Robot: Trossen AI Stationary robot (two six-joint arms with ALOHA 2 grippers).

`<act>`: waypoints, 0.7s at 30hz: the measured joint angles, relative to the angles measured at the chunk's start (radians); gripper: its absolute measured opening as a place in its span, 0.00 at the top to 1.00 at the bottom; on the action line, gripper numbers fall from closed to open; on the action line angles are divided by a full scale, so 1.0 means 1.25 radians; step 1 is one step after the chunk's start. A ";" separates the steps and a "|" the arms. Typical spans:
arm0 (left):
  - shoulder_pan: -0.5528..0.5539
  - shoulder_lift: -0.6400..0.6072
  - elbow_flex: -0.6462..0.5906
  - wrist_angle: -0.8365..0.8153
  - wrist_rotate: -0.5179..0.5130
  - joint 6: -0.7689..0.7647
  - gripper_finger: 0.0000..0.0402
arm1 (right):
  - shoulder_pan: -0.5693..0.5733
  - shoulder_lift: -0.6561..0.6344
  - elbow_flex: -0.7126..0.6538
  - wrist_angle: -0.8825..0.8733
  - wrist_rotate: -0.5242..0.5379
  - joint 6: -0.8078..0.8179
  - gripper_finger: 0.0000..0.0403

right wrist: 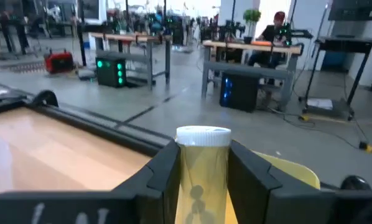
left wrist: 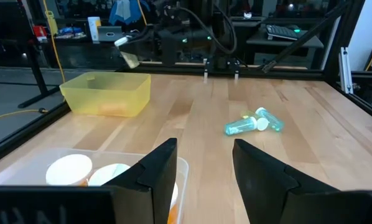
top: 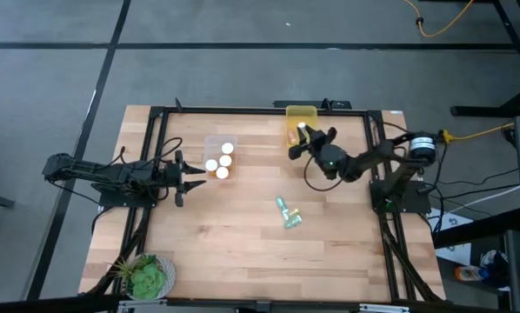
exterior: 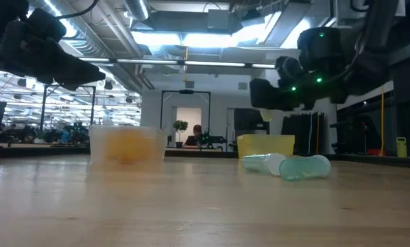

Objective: Pick and place medicine bottles into bin by pill shape (circle, oval)
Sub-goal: Put the small yellow pill bottle into the yellow bin

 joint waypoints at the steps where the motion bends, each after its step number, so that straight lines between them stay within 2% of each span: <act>1: 0.000 0.000 0.000 0.000 0.000 0.000 0.63 | -0.001 0.017 0.006 0.026 0.001 -0.006 0.72; 3: 0.000 0.000 0.000 0.000 0.000 0.000 0.63 | -0.001 0.049 0.011 0.079 0.033 0.002 0.72; 6: 0.000 0.000 0.000 0.000 0.000 0.000 0.63 | 0.015 0.100 0.011 0.120 0.144 0.036 0.72; 8: 0.000 0.000 0.000 0.000 0.000 0.000 0.63 | 0.026 0.136 0.010 0.143 0.186 0.051 0.72; 14: 0.000 0.000 0.000 0.000 0.000 0.000 0.63 | 0.042 0.202 0.010 0.231 0.182 0.041 0.72; 21: 0.000 0.000 0.000 0.000 0.000 0.000 0.63 | 0.031 0.215 0.010 0.228 0.182 0.051 0.72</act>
